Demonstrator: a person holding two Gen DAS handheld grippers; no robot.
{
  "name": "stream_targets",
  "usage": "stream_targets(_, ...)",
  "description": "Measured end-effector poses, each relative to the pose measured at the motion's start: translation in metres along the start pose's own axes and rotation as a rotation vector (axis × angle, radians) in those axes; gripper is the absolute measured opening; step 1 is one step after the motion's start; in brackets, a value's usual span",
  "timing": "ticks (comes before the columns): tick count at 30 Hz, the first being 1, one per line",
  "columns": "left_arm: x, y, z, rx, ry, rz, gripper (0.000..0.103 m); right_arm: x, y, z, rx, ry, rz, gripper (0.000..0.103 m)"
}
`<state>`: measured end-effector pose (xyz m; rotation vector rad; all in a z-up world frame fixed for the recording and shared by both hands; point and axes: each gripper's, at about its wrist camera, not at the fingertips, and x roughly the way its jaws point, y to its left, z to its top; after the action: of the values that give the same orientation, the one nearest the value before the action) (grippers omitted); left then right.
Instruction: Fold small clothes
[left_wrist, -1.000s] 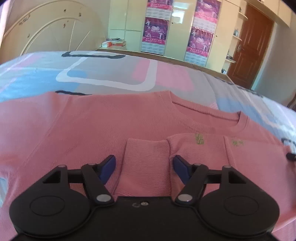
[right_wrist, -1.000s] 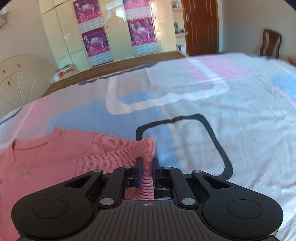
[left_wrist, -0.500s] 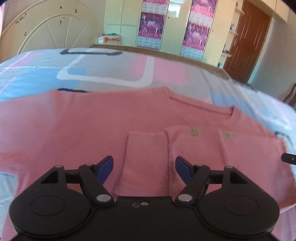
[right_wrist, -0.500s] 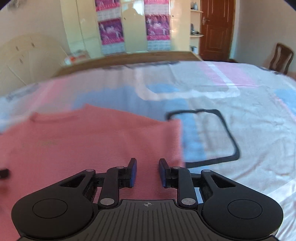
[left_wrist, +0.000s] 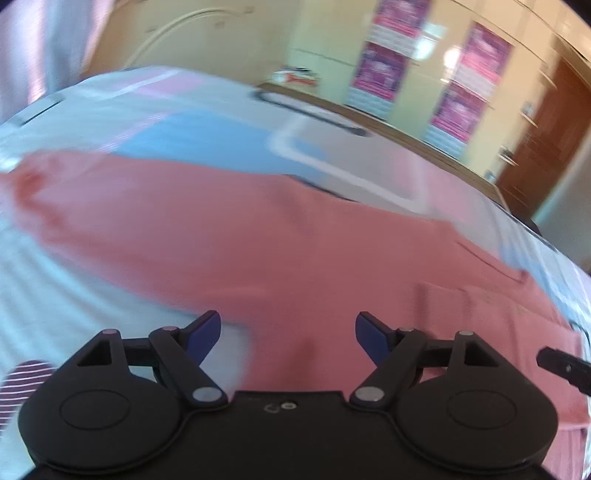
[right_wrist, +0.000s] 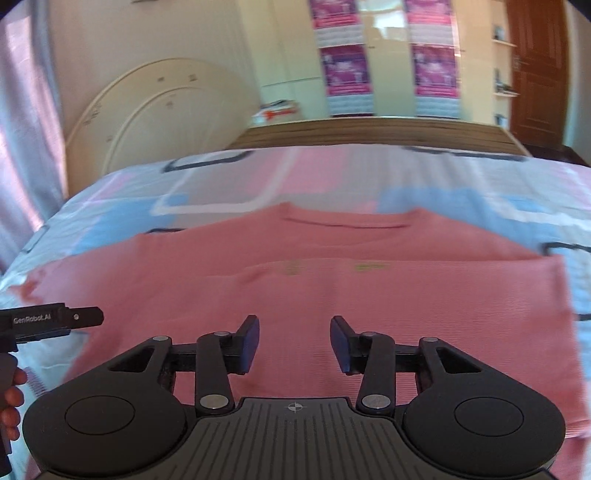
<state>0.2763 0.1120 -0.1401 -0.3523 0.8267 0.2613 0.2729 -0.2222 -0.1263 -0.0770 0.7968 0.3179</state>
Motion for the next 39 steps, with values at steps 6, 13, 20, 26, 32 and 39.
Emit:
stream_targets(6,-0.006,0.067,0.013,-0.082,-0.02,0.063,0.079,0.032,0.051,0.003,-0.045,0.017,0.049,0.042)
stream_targets(13,-0.008,0.145,0.031,-0.24,-0.057,0.137,0.078,0.063,0.094,0.004,-0.073,0.044,0.099,0.042)
stream_targets(20,0.006,0.206,0.049,-0.32,-0.072,0.213,0.074,0.089,0.134,0.001,-0.1,0.072,0.131,0.042)
stream_targets(26,0.019,0.233,0.064,-0.34,-0.1,0.214,0.075,0.111,0.156,0.001,-0.112,0.091,0.132,0.042)
stream_targets(32,0.033,0.249,0.078,-0.385,-0.167,0.205,0.056,0.129,0.17,0.002,-0.126,0.1,0.118,0.042)
stream_targets(39,0.038,0.265,0.081,-0.383,-0.202,0.185,0.009,0.154,0.187,-0.004,-0.155,0.135,0.099,0.042)
